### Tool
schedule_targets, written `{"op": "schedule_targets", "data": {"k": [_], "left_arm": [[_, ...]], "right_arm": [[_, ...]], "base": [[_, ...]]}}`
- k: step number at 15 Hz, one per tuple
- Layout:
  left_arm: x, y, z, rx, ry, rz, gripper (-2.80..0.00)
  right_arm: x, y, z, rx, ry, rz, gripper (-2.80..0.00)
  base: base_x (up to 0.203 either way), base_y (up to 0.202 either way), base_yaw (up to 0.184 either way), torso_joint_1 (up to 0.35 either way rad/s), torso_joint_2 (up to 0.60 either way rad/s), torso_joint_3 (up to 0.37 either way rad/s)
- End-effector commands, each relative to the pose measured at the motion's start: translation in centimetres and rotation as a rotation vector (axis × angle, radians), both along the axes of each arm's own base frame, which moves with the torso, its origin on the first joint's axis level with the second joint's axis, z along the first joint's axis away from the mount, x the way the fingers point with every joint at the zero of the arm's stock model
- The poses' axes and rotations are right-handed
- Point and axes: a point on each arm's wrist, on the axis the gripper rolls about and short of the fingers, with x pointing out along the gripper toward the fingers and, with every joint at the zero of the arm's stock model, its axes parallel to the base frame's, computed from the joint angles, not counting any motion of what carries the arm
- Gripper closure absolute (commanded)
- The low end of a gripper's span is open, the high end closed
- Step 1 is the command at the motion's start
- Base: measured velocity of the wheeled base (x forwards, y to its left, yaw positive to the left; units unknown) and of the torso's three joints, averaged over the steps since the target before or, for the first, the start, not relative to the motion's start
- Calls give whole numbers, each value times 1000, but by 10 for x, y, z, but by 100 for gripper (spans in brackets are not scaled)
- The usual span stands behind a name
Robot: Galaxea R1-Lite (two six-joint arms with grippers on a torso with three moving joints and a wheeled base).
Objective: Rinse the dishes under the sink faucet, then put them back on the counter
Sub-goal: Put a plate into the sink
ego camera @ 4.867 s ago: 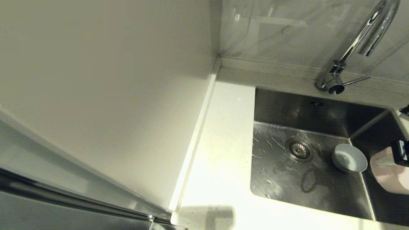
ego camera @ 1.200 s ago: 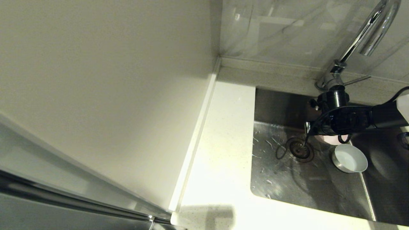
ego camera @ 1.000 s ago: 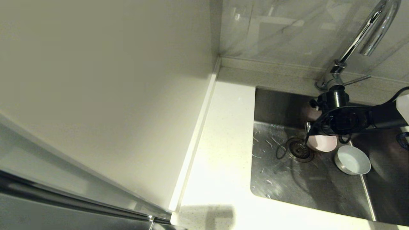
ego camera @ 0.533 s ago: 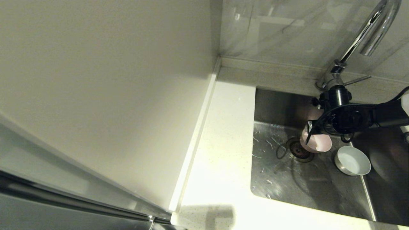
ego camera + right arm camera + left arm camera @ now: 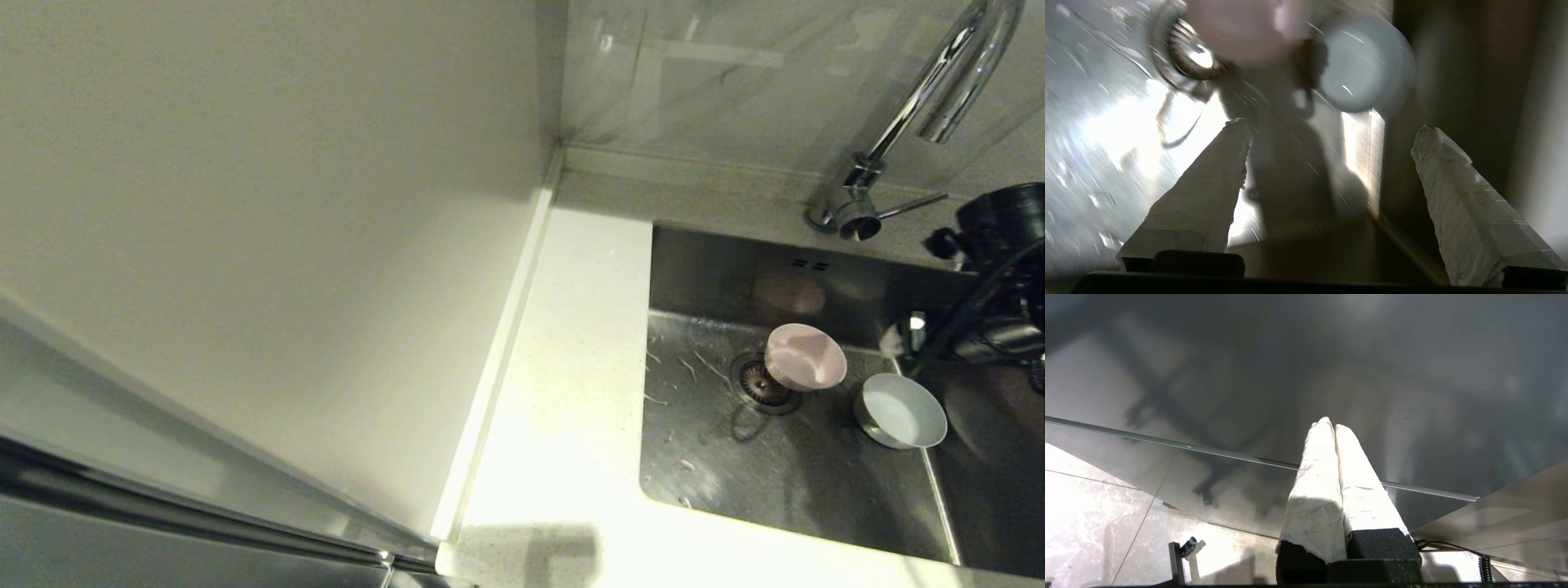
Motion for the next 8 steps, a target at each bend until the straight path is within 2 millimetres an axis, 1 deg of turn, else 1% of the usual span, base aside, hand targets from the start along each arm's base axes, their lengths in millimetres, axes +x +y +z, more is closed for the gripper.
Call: {"op": "schedule_targets", "data": {"k": [1,2,3,4,5,6,7,8], "left_arm": [[0,0,-1,-1,2,0,0],[0,0,-1,-1,1,0,0],[0,0,-1,-1,2,0,0],[0,0,0,-1,1,0,0],[0,0,-1,0,2,0,0],[0,0,-1,-1,2,0,0],[0,0,-1,-1,2,0,0],[0,0,-1,-1,2,0,0]], "right_arm": [[-84,-11,46,-39,-150,-92,-280],[-112,-25,50,-73,-155,-181,-280],[-136,-43,49,-112,-131,-290,-280],[-154,-58,45,-140,-86,-382,-280],[-167,-68,42,-151,-49,-433,-280],[-177,-76,36,-150,-5,-468,-280],[-179,-85,26,-128,50,-485,-280],[-175,-95,11,-87,112,-487,-280]], "base": [[0,0,0,0,0,0],[0,0,0,0,0,0],[0,0,0,0,0,0],[0,0,0,0,0,0],[0,0,0,0,0,0],[0,0,0,0,0,0],[0,0,0,0,0,0],[0,0,0,0,0,0]]}}
